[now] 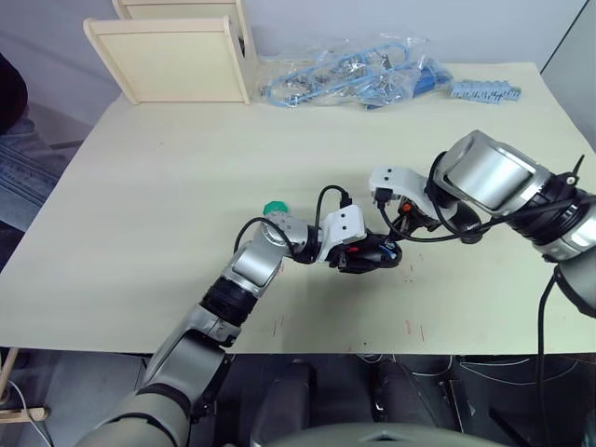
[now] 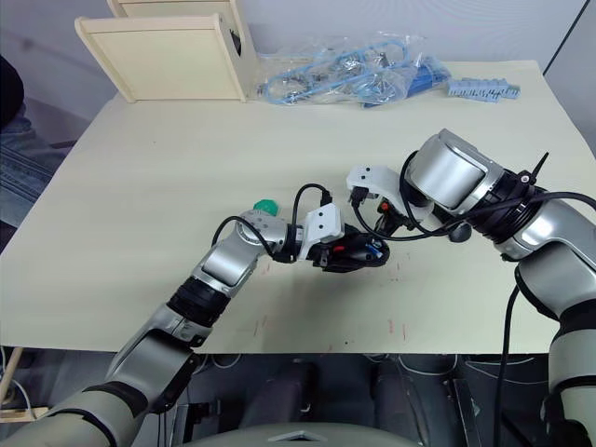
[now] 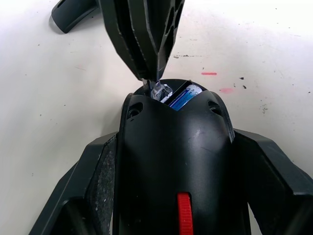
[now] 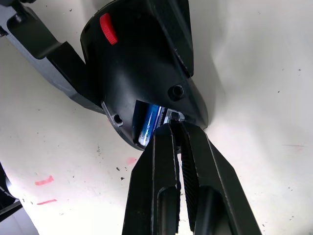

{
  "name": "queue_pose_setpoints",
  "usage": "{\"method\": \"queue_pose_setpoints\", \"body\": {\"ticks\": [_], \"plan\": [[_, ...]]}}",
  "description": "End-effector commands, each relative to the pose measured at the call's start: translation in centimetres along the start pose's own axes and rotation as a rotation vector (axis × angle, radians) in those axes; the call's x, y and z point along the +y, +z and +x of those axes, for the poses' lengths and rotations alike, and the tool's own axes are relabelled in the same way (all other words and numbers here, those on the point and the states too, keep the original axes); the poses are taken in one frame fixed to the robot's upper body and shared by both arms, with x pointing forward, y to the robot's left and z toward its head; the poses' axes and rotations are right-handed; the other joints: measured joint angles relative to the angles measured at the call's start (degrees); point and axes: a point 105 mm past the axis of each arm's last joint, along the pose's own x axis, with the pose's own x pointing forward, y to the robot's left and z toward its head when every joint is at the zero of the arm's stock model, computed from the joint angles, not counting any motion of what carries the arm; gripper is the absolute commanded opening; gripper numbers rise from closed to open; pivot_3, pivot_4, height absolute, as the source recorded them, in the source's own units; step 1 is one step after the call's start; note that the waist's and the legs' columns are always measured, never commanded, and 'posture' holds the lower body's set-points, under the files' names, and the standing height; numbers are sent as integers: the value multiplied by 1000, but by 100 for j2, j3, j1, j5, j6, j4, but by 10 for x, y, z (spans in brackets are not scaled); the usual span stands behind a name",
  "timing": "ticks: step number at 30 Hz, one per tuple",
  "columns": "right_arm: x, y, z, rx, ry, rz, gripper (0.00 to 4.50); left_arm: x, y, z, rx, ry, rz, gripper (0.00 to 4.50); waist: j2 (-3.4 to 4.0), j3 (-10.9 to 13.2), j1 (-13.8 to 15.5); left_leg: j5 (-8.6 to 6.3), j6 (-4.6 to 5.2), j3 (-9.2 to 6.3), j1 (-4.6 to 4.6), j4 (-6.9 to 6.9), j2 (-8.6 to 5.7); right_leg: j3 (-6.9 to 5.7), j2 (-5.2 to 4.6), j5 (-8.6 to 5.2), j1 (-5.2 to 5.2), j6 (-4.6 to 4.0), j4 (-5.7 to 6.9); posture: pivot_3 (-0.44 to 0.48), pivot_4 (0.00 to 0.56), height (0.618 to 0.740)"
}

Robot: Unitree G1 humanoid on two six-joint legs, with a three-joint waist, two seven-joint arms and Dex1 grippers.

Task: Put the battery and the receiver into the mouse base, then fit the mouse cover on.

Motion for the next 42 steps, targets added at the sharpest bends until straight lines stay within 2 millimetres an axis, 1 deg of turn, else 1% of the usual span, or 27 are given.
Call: {"method": "queue_pose_setpoints", "body": {"ticks": [1, 9, 20, 24, 30, 35, 42], "plan": [[3, 0, -3, -11, -1, -6, 0, -2, -2, 4, 15, 3, 4, 2991, 0, 0, 0, 0, 0, 0, 0, 0, 0, 0, 0, 0, 0, 0, 0, 0, 150, 740], [2, -3, 1, -7, -8, 3, 0, -3, -2, 4, 16, 0, 5, 2991, 0, -1, 0, 1, -1, -1, 0, 0, -2, 0, -1, 0, 1, 1, 0, 0, 150, 740], [-8, -5, 6, -8, -39, 59, 0, -3, -1, 5, 16, 3, 4, 2990, 0, -5, -5, 1, -1, -1, 3, 2, -2, -1, -1, 1, 5, 2, 0, 0, 150, 740], [-7, -7, 8, -6, -34, 98, 0, -3, -1, 5, 16, 5, 4, 2990, 1, -6, -8, 1, -2, -2, 3, 2, -2, -1, -1, 1, 6, 2, 0, 0, 150, 740], [-8, -9, 11, 6, -57, 105, 0, -3, -1, 6, 17, 7, 5, 2990, 0, -6, -8, 1, -1, -2, 5, 2, -2, -1, -1, 1, 8, 2, 0, 0, 150, 740], [-4, -10, 14, 22, -82, 104, 0, -3, -2, 7, 18, 10, 4, 2990, 1, -11, -16, 0, 0, -2, 10, 2, -2, -1, -1, 1, 11, 2, 0, 0, 150, 740], [-2, -4, 14, 37, -111, 102, 0, -4, -3, 9, 18, 11, 5, 2990, 1, -19, -18, -3, 4, -3, 12, 2, -2, 0, -1, 2, 12, 2, 1, 0, 150, 740]]}}
